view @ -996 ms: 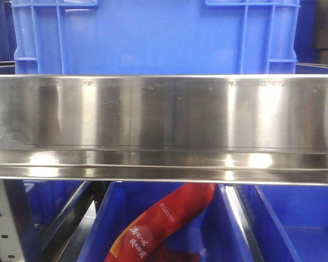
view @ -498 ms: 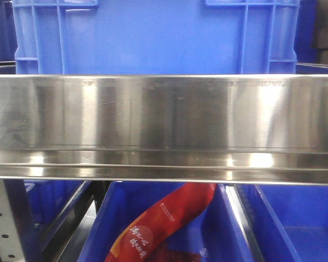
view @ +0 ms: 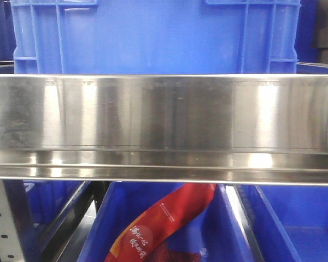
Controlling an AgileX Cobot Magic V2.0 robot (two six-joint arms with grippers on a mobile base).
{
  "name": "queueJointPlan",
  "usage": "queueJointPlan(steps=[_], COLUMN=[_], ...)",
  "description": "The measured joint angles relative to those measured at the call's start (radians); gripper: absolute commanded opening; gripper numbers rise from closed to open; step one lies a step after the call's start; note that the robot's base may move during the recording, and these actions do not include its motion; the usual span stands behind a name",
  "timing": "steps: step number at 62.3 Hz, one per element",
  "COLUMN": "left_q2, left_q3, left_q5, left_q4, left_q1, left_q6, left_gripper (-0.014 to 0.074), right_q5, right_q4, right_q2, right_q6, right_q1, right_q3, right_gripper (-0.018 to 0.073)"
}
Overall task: Grab PVC pipe and place in blue bin
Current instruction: 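Move the left gripper over the blue bin and open it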
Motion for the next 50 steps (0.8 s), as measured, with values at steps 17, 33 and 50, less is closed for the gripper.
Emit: queueJointPlan(steps=[17, 33, 50], left_q2=[0.145, 0.176, 0.183], left_q3=[-0.051, -0.053, -0.053], left_q5=[0.038, 0.042, 0.093], left_q4=[-0.011, -0.014, -0.001], left_q1=[0.0, 0.0, 0.0], left_q6=[0.0, 0.0, 0.0], left_gripper=[-0.0111, -0.0111, 0.009], right_q5=[0.032, 0.056, 0.056], right_q4=[0.008, 0.007, 0.007], right_q2=[0.153, 0.187, 0.187], right_q6=[0.0, 0.0, 0.0], right_q1=[0.008, 0.008, 0.008], right_q3=[-0.084, -0.084, -0.084], right_gripper=[-0.0162, -0.0162, 0.0116])
